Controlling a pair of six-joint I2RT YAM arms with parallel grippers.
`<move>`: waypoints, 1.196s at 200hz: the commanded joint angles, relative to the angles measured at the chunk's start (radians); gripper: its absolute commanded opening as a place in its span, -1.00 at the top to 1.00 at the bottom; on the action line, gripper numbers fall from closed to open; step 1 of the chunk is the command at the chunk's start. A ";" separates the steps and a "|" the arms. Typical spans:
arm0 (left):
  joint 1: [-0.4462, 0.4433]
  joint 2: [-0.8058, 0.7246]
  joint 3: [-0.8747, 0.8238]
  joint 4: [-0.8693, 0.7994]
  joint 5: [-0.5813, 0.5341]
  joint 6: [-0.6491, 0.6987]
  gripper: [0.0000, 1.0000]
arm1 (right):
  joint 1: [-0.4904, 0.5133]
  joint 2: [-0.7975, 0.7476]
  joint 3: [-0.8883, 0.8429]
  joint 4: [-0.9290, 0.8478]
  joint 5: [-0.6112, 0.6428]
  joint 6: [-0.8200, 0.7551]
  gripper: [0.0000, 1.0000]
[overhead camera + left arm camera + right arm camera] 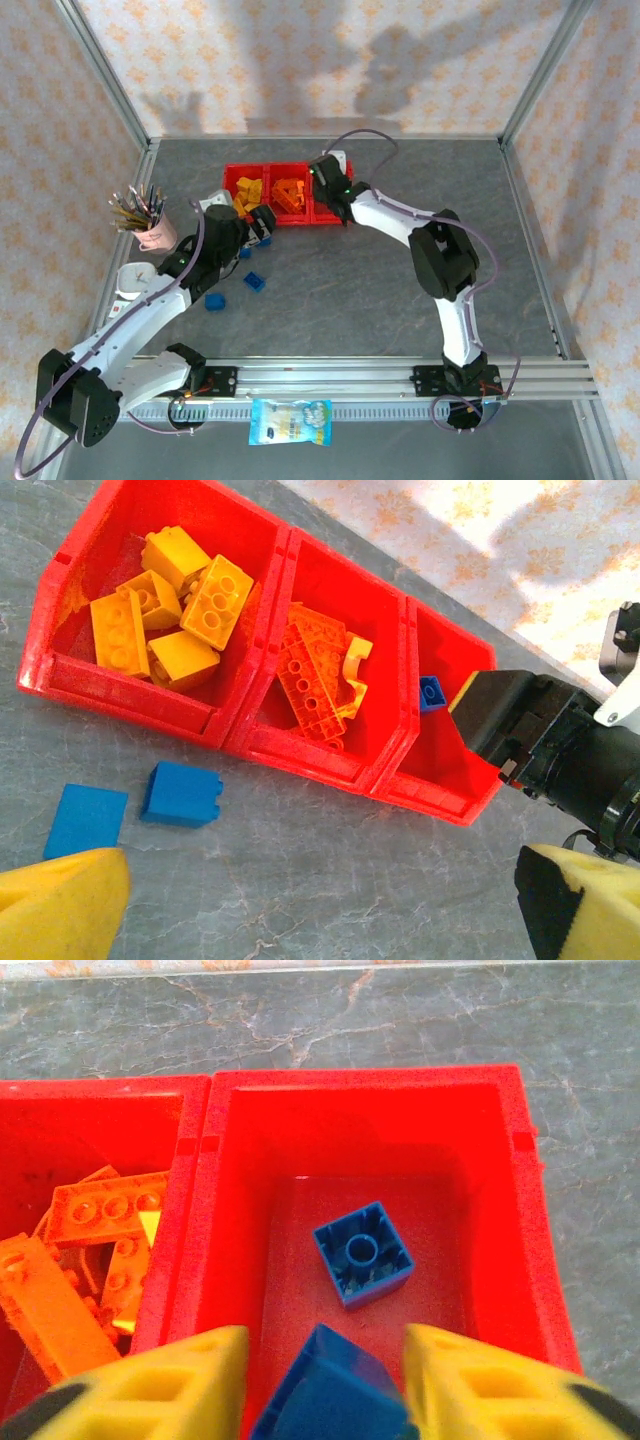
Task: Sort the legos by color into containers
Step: Place the lego in the container, then pick up the lego from the middle-left of the table.
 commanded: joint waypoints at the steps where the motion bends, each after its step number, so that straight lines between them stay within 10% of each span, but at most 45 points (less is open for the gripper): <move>1: 0.009 0.005 0.040 0.038 0.003 0.028 -0.99 | -0.004 -0.015 0.059 -0.021 0.011 -0.039 -0.05; 122: 0.011 -0.205 0.031 -0.189 -0.104 -0.007 -0.99 | 0.200 -0.250 -0.266 0.067 -0.151 -0.025 -0.48; 239: 0.011 -0.346 -0.041 -0.279 -0.161 -0.091 -0.99 | 0.309 0.111 0.043 0.009 -0.175 0.161 -0.65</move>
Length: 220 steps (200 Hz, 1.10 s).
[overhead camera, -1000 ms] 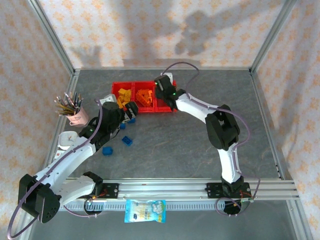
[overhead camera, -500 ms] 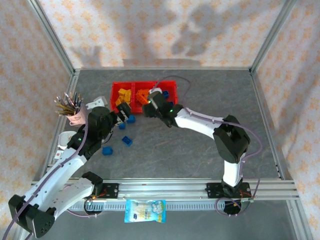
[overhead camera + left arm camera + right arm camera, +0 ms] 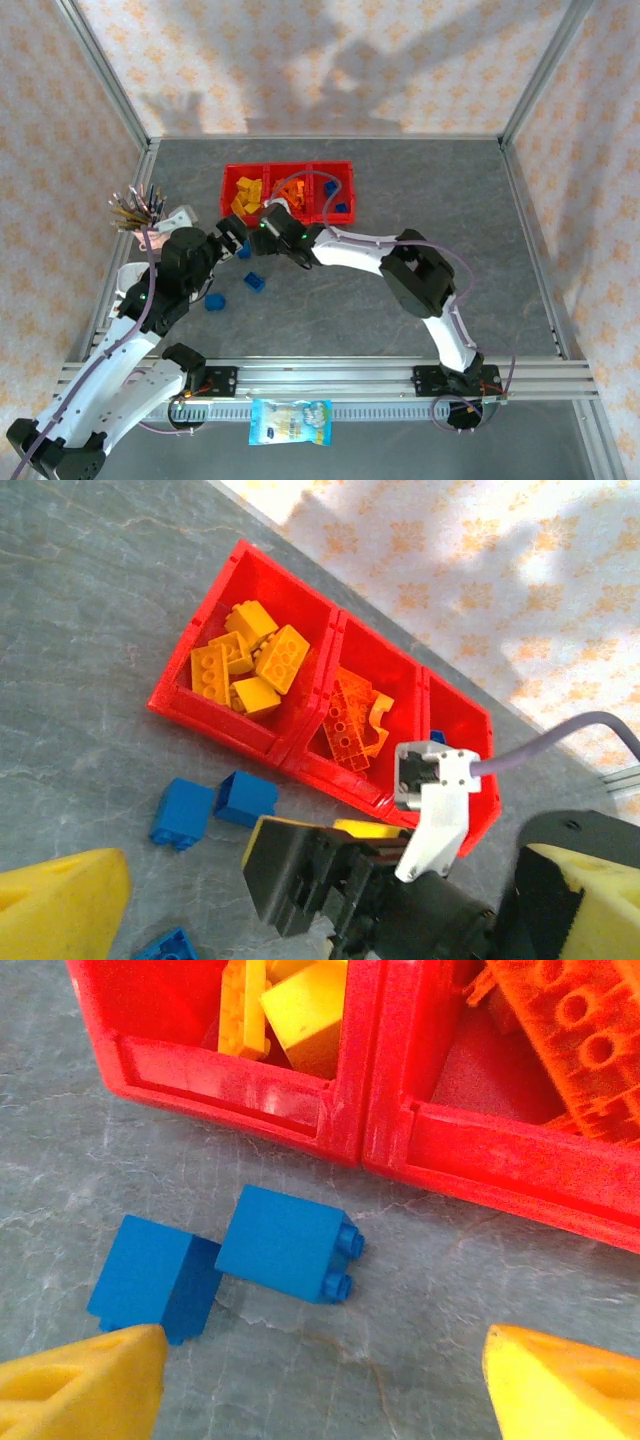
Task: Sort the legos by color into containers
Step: Pick up the lego from the middle-left of the table.
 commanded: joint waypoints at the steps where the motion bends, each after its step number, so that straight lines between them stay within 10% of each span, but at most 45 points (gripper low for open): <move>1: 0.011 -0.013 -0.024 -0.024 -0.027 -0.029 -0.99 | 0.002 0.055 0.086 -0.035 0.006 0.066 -0.65; 122: 0.011 -0.018 -0.040 -0.015 -0.047 -0.024 -0.99 | 0.001 0.276 0.340 -0.150 0.065 0.136 -0.43; 220: 0.011 -0.010 -0.043 0.001 -0.029 -0.024 -0.99 | 0.002 0.193 0.271 -0.153 0.105 0.133 0.14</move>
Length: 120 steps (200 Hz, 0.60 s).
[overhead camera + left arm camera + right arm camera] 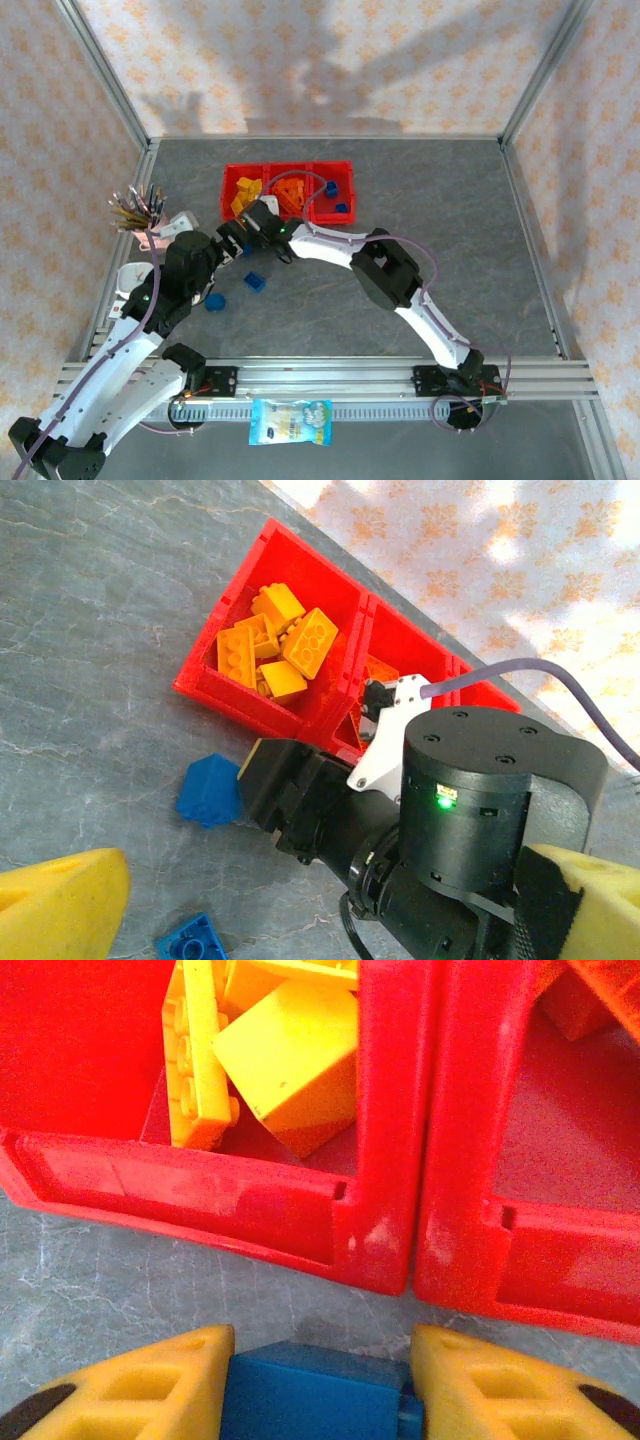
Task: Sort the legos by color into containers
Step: Pick up the lego from the middle-left of the table, then place the lego in the container.
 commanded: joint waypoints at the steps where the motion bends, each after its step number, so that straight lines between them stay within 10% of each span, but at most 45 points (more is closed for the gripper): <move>1: 0.011 -0.006 -0.005 0.008 -0.016 -0.002 -0.99 | 0.002 -0.061 -0.044 -0.053 0.048 -0.008 0.14; 120: 0.011 0.025 0.009 0.060 0.052 0.006 -0.99 | -0.051 -0.461 -0.412 0.067 0.033 0.006 0.27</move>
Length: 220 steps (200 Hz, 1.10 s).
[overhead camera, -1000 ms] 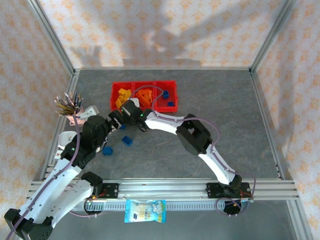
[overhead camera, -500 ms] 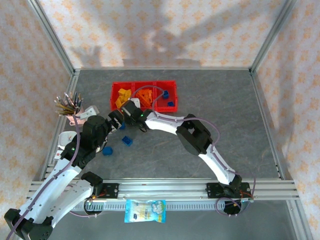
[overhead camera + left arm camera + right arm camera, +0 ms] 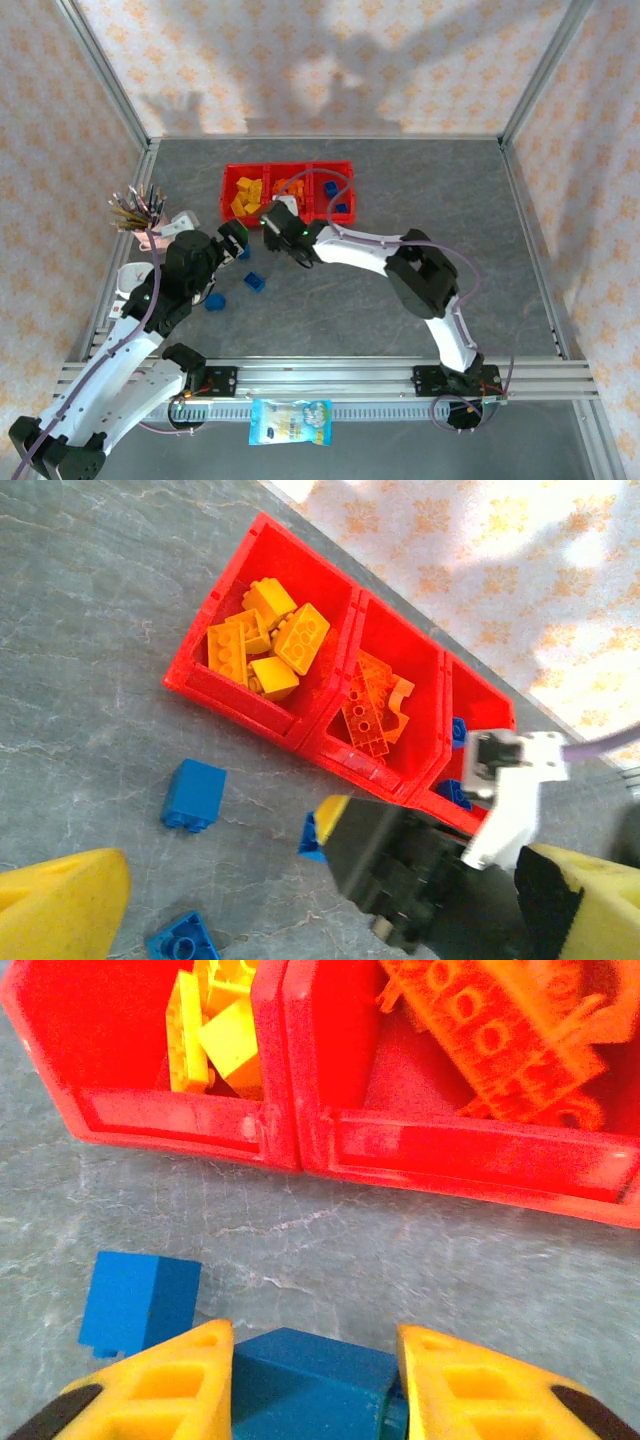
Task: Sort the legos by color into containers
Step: Place the lego in the container.
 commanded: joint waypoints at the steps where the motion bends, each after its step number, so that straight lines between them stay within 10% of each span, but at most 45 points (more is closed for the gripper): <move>1: 0.011 0.017 0.009 0.047 0.033 0.006 -0.99 | -0.044 -0.132 -0.071 0.042 0.032 0.009 0.27; 105: 0.011 0.234 0.049 0.244 0.125 0.022 -0.99 | -0.356 -0.077 -0.006 0.059 0.008 -0.108 0.27; 220: 0.011 0.283 0.096 0.238 0.113 0.049 -0.99 | -0.364 -0.041 0.119 -0.023 -0.041 -0.189 -0.30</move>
